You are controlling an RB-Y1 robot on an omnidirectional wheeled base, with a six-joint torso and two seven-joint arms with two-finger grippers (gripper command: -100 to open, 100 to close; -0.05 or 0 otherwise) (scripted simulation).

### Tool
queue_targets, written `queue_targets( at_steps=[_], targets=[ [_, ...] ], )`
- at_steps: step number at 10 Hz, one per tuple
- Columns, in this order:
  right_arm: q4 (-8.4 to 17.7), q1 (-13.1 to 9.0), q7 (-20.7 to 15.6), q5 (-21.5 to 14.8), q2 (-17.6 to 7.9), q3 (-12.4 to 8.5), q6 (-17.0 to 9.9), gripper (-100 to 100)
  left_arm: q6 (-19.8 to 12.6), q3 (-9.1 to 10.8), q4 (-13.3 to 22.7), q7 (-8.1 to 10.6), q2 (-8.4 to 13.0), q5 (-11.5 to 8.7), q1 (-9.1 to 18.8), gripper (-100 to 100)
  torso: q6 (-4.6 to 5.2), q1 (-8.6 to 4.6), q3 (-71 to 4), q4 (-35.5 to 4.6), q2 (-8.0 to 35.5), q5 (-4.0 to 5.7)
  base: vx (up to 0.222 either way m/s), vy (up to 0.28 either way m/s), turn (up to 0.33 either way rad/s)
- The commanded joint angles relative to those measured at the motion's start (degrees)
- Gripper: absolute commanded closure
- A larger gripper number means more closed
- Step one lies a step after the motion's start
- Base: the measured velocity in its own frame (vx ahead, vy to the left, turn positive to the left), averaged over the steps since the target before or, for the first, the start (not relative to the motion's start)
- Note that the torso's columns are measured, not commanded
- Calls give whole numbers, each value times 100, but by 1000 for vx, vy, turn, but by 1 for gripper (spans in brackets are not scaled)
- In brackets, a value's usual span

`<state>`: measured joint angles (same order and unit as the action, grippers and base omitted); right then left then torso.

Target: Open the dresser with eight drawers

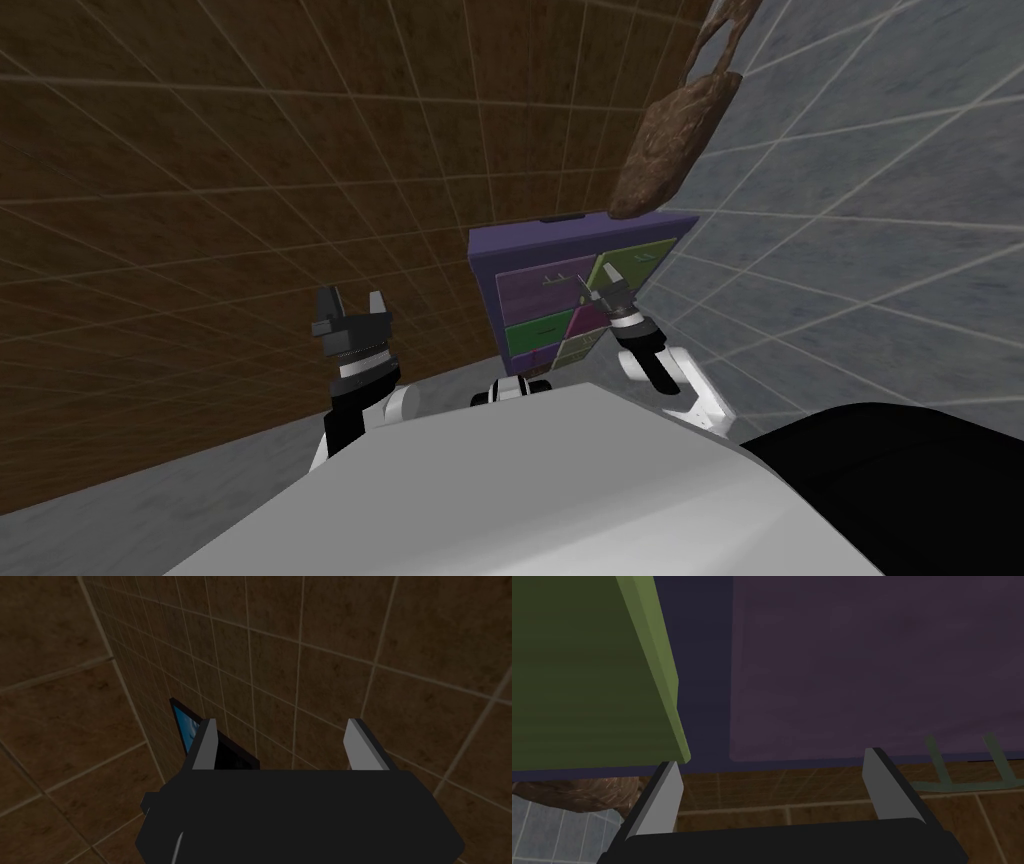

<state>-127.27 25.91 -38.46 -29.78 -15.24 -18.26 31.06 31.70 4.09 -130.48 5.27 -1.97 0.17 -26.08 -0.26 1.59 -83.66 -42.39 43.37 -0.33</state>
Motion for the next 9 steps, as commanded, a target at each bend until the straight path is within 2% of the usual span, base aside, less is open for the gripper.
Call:
queue_targets(
  at_steps=[1,2,3,5,6,8,9],
  targets=[
    [36,29,-407,-349,-97,-46,126,-100,0,-1,0,0,-1,0,1,0,3,-24,-18,-4,-18,-1,-21,80,-23],
    [69,24,-562,-535,-171,-140,125,-100,0,-1,0,0,-1,0,1,0,5,-72,-54,-6,-57,3,-10,109,-43],
    [69,24,-616,-537,-171,-140,125,-100,0,-1,0,0,-1,0,1,0,15,-106,-81,4,-95,14,-18,85,-18],
    [141,13,-986,-909,-332,-326,120,-100,0,0,0,0,0,0,0,0,23,-162,-95,11,-114,32,-17,81,-38],
    [141,13,-1028,-909,-332,-326,120,-100,0,0,0,0,0,0,0,0,25,-162,-97,13,-118,34,3,57,-25],
    [216,1,-1392,-1266,-502,-505,113,-100,0,0,0,0,0,0,0,0,27,-171,-93,12,-113,37,1,54,-48],
    [216,1,-1424,-1266,-502,-505,113,-100,0,0,0,0,0,0,0,0,27,-159,-90,11,-108,34,-3,52,-19]
  ],
)
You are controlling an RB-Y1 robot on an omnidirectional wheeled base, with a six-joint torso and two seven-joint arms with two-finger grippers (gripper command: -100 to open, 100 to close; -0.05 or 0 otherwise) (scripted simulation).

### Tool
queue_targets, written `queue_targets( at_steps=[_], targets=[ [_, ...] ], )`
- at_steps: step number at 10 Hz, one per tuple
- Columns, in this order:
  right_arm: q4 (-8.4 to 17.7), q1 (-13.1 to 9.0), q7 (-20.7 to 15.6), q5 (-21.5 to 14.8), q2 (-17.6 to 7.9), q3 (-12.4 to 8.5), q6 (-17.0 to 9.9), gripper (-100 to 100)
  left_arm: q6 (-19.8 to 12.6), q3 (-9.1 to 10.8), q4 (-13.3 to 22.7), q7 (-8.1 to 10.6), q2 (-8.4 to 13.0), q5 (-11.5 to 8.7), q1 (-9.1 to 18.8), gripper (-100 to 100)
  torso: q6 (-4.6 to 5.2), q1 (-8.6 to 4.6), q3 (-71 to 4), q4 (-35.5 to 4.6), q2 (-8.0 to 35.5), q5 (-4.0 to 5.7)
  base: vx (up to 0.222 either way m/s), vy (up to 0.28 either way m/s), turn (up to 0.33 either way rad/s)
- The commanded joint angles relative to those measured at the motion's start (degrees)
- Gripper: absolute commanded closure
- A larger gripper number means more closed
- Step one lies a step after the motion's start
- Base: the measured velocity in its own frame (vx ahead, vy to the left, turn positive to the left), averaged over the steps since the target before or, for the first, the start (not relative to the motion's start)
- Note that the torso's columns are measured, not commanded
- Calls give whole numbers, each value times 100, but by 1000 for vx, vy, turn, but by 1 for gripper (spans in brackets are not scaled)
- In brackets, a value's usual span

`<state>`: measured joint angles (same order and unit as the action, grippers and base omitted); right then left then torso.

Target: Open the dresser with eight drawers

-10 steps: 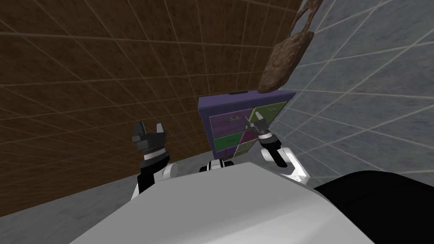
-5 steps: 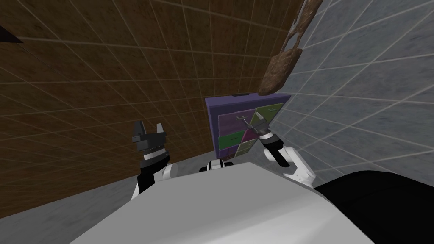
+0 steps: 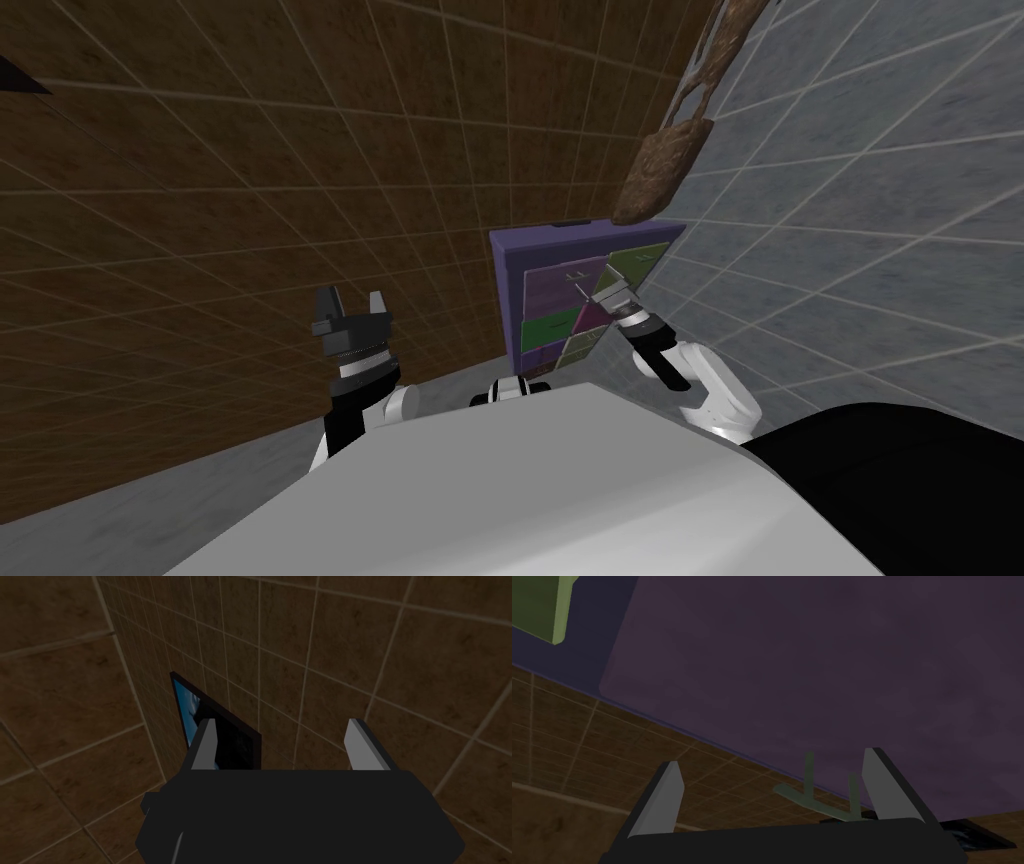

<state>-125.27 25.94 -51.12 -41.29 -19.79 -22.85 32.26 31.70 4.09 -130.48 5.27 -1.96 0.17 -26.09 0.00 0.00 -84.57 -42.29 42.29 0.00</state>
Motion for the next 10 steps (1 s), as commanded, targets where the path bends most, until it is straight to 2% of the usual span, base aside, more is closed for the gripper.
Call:
queue_targets(
  at_steps=[1,6,10],
  targets=[
    [52,-7,-347,-285,-133,-131,-10,-100,0,0,0,0,0,0,0,0,-1,0,2,-1,2,-1,-3,46,-24],
    [194,-29,-1162,-1020,-521,-499,-21,-100,0,0,0,0,0,0,0,0,0,2,-2,1,-2,-1,-3,74,-46],
    [248,-36,-1594,-1409,-726,-694,-21,-100,0,0,0,0,0,0,0,0,-1,-5,-1,0,-2,1,-6,52,-29]
  ],
)
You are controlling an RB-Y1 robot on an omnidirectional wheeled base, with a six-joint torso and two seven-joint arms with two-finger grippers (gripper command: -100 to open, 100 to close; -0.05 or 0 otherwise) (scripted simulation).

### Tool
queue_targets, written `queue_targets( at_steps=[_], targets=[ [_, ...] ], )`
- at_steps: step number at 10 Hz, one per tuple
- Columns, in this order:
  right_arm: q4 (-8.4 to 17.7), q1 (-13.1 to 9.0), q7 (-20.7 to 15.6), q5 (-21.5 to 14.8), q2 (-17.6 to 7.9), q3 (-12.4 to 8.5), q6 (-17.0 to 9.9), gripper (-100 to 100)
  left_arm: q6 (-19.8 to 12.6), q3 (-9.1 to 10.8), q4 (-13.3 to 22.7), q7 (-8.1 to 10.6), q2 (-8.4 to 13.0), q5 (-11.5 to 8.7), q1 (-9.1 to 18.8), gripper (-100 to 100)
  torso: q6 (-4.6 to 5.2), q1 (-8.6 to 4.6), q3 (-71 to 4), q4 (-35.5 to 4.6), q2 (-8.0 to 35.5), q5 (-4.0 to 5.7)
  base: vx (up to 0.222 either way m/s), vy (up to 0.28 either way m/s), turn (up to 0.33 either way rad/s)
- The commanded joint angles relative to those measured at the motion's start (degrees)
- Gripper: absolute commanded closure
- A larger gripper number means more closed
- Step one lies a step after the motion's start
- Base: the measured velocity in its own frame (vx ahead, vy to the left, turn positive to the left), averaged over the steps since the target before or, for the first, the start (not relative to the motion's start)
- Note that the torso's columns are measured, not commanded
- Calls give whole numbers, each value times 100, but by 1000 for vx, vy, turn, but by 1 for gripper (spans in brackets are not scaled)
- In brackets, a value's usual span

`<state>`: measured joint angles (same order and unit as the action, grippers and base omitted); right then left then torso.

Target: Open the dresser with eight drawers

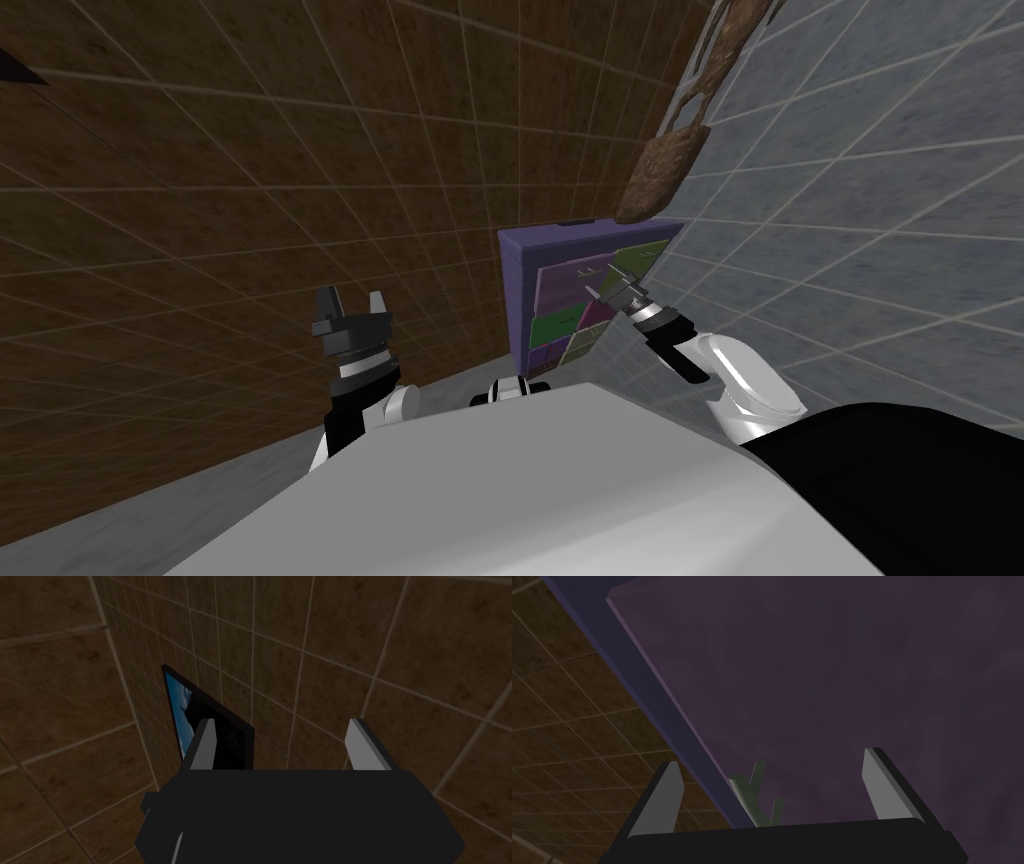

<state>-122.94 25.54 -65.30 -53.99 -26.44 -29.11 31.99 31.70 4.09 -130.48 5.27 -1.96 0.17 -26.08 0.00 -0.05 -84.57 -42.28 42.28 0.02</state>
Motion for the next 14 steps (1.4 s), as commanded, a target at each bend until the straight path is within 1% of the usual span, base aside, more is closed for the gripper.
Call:
queue_targets(
  at_steps=[1,2,3,4,5,6,7,8,9,10,12,13,14],
  targets=[
    [22,3,-246,-202,-95,-99,7,-100,0,0,0,0,0,0,0,0,0,2,-1,1,-1,-1,1,34,-22],
    [28,3,-333,-280,-140,-139,8,-100,0,0,0,0,0,0,0,0,0,2,-1,1,-2,-1,0,34,-21],
    [15,6,-265,-235,-114,-111,-1,-100,0,0,0,0,0,0,0,0,0,4,-1,0,0,-1,0,16,-5],
    [-23,24,-121,-213,-277,-211,-55,-100,0,0,0,0,0,0,0,0,0,0,0,0,1,0,61,30,-3],
    [-39,31,-51,-200,-345,-252,-79,-100,0,0,0,0,0,0,-1,0,0,6,-9,4,-15,-2,133,68,-6],
    [-51,49,-113,-210,-288,-226,-57,-100,0,0,0,0,0,0,-2,0,-1,19,-20,9,-31,-6,63,33,-16],
    [11,9,-262,-239,-140,-129,-8,100,0,0,-1,0,0,0,-1,0,-7,9,-8,4,-7,-4,-57,-51,16],
    [5,17,-189,-217,-193,-178,-21,100,0,1,0,0,1,0,1,0,-1,-20,19,-8,34,5,-24,-47,-5],
    [-65,24,-150,-172,-241,-240,-8,100,0,0,0,0,1,0,1,0,-6,-19,18,27,5,35,-90,-27,-79],
    [-78,37,-133,-164,-255,-247,-1,100,0,0,0,0,0,0,1,0,-1,-21,9,38,-5,40,-158,-12,-63],
    [-129,88,-64,-133,-307,-275,26,100,-1,0,1,0,1,0,2,0,-5,-12,0,27,-14,25,-170,-23,-54],
    [-129,44,-95,-134,-294,-294,-6,100,-1,0,1,0,0,0,2,0,-5,-6,-3,26,-16,21,-88,-6,-18],
    [-154,105,-61,-115,-314,-284,49,100,0,0,0,0,0,0,1,0,-6,4,-21,20,-42,8,-165,-21,-55]
  ],
)
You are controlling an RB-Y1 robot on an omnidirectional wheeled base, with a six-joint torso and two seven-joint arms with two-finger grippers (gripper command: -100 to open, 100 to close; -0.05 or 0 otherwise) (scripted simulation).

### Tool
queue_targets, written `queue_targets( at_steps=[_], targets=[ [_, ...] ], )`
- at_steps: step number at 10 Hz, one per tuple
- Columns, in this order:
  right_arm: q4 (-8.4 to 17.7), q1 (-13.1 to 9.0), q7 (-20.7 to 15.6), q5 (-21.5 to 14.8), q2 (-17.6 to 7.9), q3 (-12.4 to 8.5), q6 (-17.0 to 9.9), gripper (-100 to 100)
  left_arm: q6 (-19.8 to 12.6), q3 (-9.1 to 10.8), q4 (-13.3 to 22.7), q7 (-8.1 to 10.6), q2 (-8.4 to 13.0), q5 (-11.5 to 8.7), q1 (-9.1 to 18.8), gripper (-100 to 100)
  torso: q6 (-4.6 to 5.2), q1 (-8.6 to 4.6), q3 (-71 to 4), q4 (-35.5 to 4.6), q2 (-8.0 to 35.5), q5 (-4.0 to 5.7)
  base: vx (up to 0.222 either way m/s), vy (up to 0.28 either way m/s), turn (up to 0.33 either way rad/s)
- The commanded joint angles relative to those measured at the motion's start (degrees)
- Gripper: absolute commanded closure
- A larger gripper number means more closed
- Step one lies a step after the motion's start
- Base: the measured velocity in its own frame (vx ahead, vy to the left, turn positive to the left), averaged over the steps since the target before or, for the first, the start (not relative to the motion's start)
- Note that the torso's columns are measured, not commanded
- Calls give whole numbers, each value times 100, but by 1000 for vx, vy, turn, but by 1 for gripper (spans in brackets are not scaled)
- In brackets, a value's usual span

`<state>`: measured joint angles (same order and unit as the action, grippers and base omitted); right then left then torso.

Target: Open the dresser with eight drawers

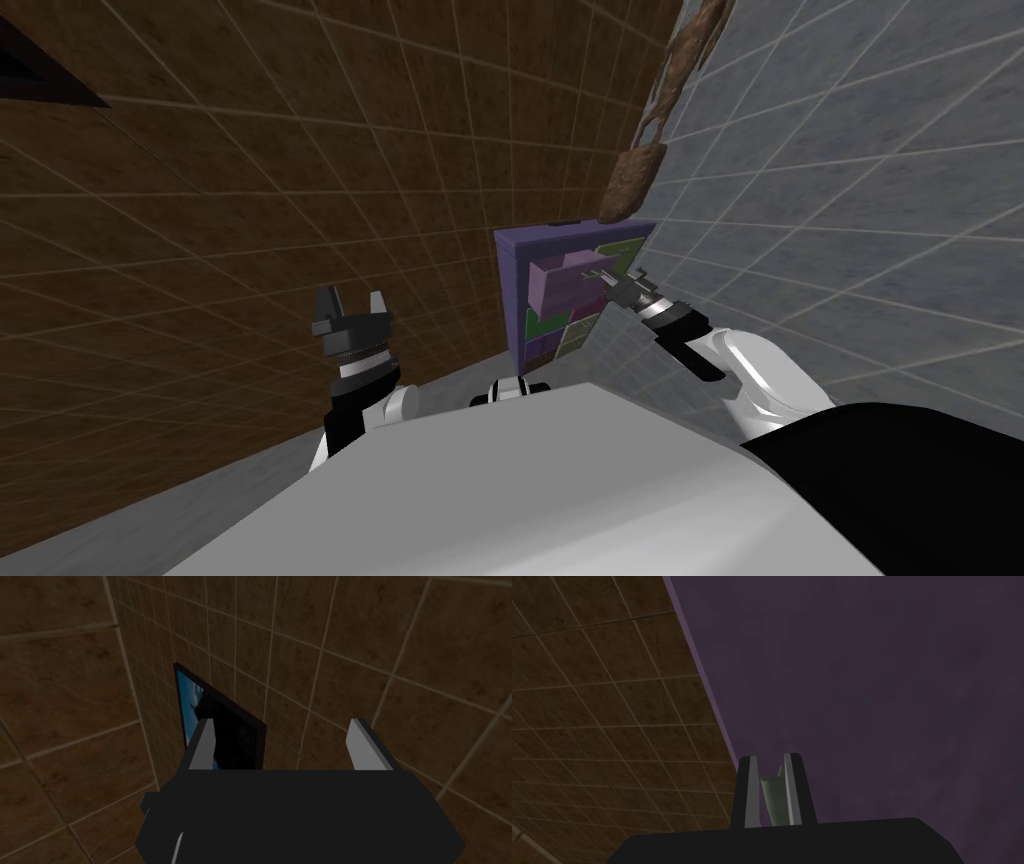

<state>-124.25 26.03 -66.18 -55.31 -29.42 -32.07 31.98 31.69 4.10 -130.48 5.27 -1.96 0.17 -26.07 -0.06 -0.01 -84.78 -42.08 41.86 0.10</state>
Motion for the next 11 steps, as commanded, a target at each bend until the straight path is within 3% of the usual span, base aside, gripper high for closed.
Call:
queue_targets(
  at_steps=[1,2,3,6,11],
  targets=[
    [-30,69,34,21,-21,15,62,100,0,0,0,0,0,0,1,0,5,-1,20,2,34,7,-185,-52,-64],
    [-47,110,55,34,-33,24,99,100,0,0,0,0,0,0,1,0,5,-12,34,-1,46,14,-177,-85,-51],
    [-122,88,255,86,-241,-136,-7,-100,0,0,0,0,0,0,1,0,5,-27,29,0,41,17,-75,-25,-69],
    [-209,133,562,173,-543,-342,-72,-100,1,0,-1,0,-1,0,-2,0,-2,29,-15,-6,-11,-22,46,43,-53],
    [-355,208,1075,319,-1047,-686,-180,-100,0,0,0,0,0,0,-1,0,3,0,27,-28,54,-14,31,34,-44]
  ],
)
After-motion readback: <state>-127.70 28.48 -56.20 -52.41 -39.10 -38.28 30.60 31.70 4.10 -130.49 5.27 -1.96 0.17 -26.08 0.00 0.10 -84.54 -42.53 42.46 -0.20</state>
